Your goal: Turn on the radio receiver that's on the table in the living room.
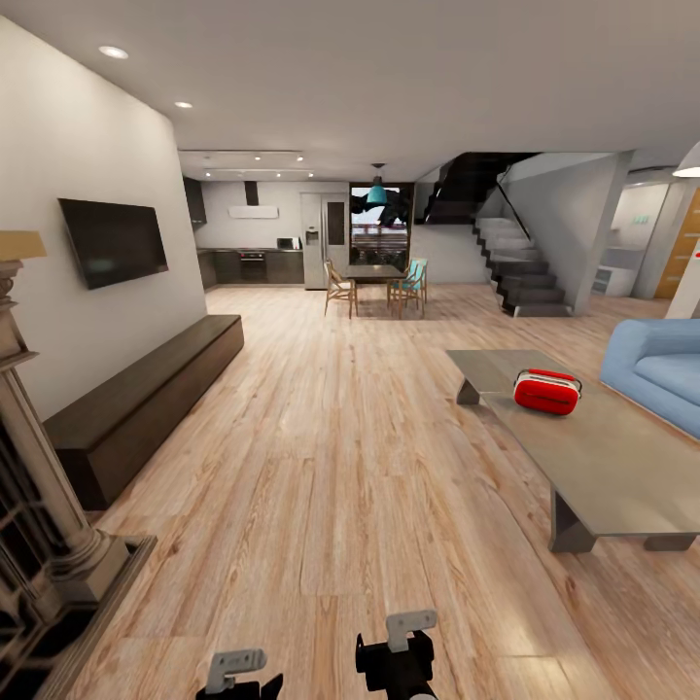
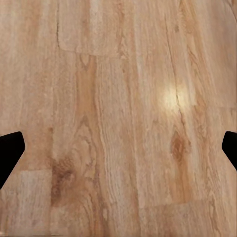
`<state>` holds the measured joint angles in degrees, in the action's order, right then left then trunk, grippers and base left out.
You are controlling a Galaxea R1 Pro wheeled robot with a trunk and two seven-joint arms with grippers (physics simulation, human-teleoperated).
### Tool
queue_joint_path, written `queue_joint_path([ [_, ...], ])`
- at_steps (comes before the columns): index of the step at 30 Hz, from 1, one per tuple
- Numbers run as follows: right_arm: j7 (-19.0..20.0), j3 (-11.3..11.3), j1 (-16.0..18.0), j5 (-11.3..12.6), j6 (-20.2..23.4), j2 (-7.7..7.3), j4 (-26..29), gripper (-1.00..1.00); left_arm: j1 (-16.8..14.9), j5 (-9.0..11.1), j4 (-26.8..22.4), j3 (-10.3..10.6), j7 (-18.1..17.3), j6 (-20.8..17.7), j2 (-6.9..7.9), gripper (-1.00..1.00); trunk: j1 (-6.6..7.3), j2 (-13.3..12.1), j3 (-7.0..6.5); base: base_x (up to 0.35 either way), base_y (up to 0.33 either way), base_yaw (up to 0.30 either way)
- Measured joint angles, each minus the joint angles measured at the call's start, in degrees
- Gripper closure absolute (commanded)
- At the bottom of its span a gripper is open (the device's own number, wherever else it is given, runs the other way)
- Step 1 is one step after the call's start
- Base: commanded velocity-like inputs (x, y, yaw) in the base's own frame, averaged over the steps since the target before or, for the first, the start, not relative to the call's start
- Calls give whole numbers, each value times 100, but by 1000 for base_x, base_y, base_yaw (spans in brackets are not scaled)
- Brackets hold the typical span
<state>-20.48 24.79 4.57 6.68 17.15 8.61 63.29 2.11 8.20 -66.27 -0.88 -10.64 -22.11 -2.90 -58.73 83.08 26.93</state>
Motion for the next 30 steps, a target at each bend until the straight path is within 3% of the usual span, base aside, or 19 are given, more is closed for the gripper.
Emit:
queue_joint_path([
  [11, 0, 8, 0, 5, 4, 0, -7, -100, -1, 10, 16, 9, 175, -79, -49, -100, 0, 0, 0, 0, 0, 0],
  [14, 0, -5, 0, 19, 5, 0, -9, -100, -2, 29, 4, 8, 182, -658, -68, -100, 0, 0, 0, 0, 0, 0],
  [19, -29, -38, 0, 52, 7, 0, -2, -100, -1, 23, -35, -17, 256, -977, -69, -100, 0, 0, 0, 0, 0, 0],
  [21, -57, -87, 0, 65, 7, 2, -4, -100, 0, 16, -39, -25, 413, -975, -67, -100, 0, 0, 0, 0, 0, 0],
  [26, -357, -297, 0, 75, 5, 1, -2, -100, 0, 49, -43, -60, 1255, -810, -73, -100, 0, 0, 0, 0, 0, 0],
  [30, -446, -319, 0, 72, 0, 0, -1, -100, -1, 64, -43, -59, 1496, -776, -85, -100, 0, 0, 0, 0, 0, 0],
])
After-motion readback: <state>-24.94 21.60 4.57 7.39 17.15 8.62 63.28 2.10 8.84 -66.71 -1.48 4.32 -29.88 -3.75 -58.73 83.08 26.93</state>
